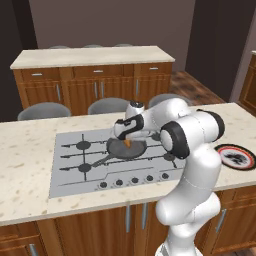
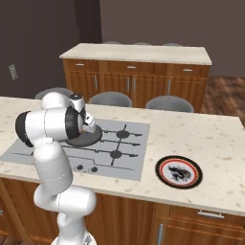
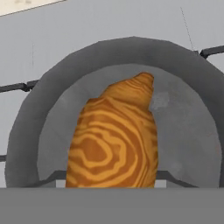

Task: Pick the croissant and place it on the pan. Then turn on the stove to warm the croissant.

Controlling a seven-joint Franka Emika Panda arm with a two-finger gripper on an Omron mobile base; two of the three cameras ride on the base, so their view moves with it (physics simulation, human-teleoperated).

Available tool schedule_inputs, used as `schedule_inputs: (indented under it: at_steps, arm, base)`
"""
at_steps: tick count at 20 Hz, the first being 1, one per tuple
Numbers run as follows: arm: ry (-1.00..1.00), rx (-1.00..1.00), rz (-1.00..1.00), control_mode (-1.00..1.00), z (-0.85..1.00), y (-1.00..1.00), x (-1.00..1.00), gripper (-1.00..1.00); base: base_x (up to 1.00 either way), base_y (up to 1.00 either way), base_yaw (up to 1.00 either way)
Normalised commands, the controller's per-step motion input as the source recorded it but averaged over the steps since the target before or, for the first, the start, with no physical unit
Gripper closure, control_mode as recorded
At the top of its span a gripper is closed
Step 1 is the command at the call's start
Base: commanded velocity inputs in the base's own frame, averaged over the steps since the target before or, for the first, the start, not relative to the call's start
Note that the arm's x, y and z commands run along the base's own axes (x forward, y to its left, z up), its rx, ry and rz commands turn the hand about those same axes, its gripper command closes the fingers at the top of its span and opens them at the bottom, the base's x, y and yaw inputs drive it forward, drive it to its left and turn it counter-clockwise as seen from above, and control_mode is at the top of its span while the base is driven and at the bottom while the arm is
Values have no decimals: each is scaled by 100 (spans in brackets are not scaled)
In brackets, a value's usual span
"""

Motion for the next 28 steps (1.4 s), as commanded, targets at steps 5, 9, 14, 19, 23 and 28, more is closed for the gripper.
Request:
schedule_inputs:
  at_steps: [5, 9, 14, 19, 23, 28]
  arm:
    - [11, 0, -2, -100, -32, 3, 30, 100]
    - [5, 0, -1, -100, -44, -5, 3, 100]
    - [1, 0, 0, -100, -26, -9, -3, 100]
    - [1, 0, 0, -100, -19, -16, -19, -100]
    - [-2, 2, 0, -100, 11, -34, -80, -100]
    - [-7, 5, -1, -100, 69, -15, -74, -100]
  base:
    - [0, 0, 0]
    - [0, 0, 0]
    - [0, 0, 0]
    - [0, 0, 0]
    - [0, 0, 0]
    - [0, 0, 0]
